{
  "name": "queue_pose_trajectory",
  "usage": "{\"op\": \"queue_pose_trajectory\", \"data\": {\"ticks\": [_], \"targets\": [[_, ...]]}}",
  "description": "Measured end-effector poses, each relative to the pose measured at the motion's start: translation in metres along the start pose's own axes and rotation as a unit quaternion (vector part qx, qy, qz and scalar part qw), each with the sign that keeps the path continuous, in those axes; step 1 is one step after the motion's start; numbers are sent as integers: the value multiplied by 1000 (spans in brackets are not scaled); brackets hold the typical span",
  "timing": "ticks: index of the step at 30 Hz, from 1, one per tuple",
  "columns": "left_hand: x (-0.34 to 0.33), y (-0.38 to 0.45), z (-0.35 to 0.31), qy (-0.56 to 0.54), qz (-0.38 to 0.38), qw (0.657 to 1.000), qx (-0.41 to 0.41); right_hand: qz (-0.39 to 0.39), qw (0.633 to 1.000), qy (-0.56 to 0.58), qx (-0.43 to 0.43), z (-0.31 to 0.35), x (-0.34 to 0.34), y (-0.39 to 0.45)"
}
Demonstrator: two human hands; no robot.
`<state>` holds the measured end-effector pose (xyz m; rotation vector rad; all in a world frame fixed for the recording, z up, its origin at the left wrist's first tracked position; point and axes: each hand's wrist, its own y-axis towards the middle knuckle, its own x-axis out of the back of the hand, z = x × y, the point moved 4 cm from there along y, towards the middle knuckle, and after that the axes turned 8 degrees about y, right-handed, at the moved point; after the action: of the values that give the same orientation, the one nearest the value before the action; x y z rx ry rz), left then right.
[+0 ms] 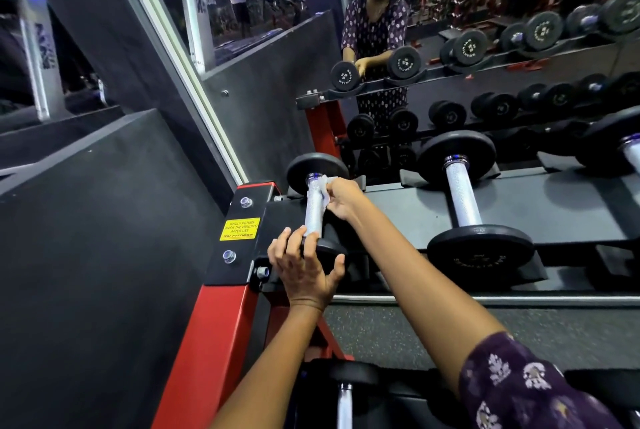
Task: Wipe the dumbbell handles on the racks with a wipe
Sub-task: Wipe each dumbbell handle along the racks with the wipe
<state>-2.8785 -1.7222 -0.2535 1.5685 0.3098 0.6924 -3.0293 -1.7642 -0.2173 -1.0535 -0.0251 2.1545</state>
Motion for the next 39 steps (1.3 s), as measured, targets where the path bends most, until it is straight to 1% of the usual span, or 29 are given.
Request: {"op": "queue_pose_trajectory", "data": {"ticks": [2, 4, 6, 7, 9, 12, 15, 16, 17, 19, 21, 22, 24, 26, 30, 33, 36, 37, 39], "targets": [[0, -2, 0, -1, -1, 1000, -1, 26, 999, -38, -16, 2, 4, -6], [-2, -2, 0, 4, -5, 1000, 0, 51, 998, -12, -28, 7, 14, 0], [-2, 0, 0, 4, -4, 1000, 0, 62, 997, 36, -17, 9, 11, -1], [-1, 0, 0, 3, -4, 1000, -1, 63, 997, 36, -12, 7, 7, -2], [-1, -1, 1, 3, -4, 1000, -2, 72, 997, -1, -31, -1, 3, -11], [-1, -2, 0, 0, -8, 1000, -6, 99, 992, -50, -67, 3, 16, -17], [-3, 0, 1, 4, -6, 1000, -6, 71, 997, -1, -37, 6, 14, -11], [-2, 0, 2, 2, -3, 1000, -5, 65, 998, -5, -26, 2, 9, -12], [-2, -1, 2, 1, -3, 1000, -5, 65, 997, -37, -25, -2, 6, -16], [-2, -3, 2, -2, -6, 1000, -5, 76, 989, -112, -52, -7, 9, -24], [-3, -2, 1, -2, -10, 1000, -8, 99, 980, -148, -86, -8, 18, -29], [-3, -1, 1, -1, -11, 1000, -9, 93, 980, -152, -88, -7, 21, -30], [-2, 1, 1, -3, -9, 1000, -8, 62, 985, -150, -61, -8, 18, -36], [-1, 0, 1, -7, -8, 1000, -8, 37, 982, -182, -38, -15, 12, -40], [-1, -1, 1, -10, -9, 1000, -11, 60, 955, -286, -52, -14, 21, -50], [-1, 3, 0, -8, -10, 1000, -8, 38, 943, -329, -37, -10, 24, -58], [1, -1, 0, -7, -10, 1000, -10, 62, 905, -419, -22, -10, 24, -69], [0, -2, 0, -6, -9, 1000, -9, 73, 903, -423, -24, -7, 24, -73], [-1, -1, 1, -7, -7, 1000, -7, 82, 917, -390, -17, -2, 26, -71]]}}
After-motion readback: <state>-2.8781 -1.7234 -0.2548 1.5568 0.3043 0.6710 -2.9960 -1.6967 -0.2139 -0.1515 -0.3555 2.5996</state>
